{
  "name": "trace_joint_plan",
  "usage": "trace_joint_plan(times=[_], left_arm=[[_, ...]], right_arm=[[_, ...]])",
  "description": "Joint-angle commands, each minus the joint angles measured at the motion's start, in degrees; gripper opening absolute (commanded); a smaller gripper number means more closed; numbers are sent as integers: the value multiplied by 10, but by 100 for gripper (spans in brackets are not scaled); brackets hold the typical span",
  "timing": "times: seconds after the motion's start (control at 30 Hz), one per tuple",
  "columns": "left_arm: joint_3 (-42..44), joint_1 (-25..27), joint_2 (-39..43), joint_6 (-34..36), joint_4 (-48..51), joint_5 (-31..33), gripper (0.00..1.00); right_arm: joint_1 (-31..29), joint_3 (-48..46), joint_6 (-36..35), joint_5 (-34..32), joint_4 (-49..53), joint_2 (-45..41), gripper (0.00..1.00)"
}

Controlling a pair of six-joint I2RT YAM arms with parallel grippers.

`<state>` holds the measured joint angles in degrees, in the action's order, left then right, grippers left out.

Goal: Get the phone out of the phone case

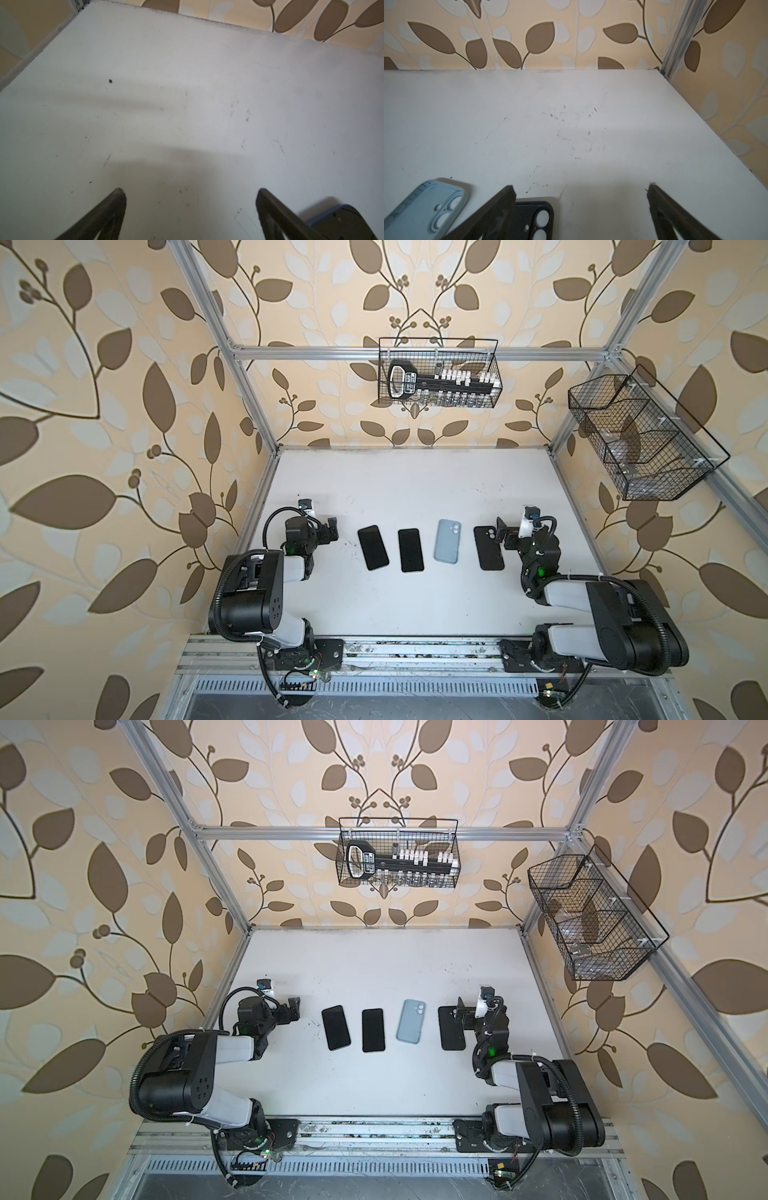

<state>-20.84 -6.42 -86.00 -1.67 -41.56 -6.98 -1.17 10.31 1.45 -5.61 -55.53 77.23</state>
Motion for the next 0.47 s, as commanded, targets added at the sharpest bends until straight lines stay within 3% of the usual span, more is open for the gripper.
trace_joint_plan(times=[0.0, 0.43], left_arm=[[-15, 1, 0, -4, -7, 19, 99], [-15, 1, 0, -4, -8, 19, 99]], right_arm=[[-1, 4, -9, -7, -18, -1, 100], [0, 4, -9, -4, -18, -1, 100]])
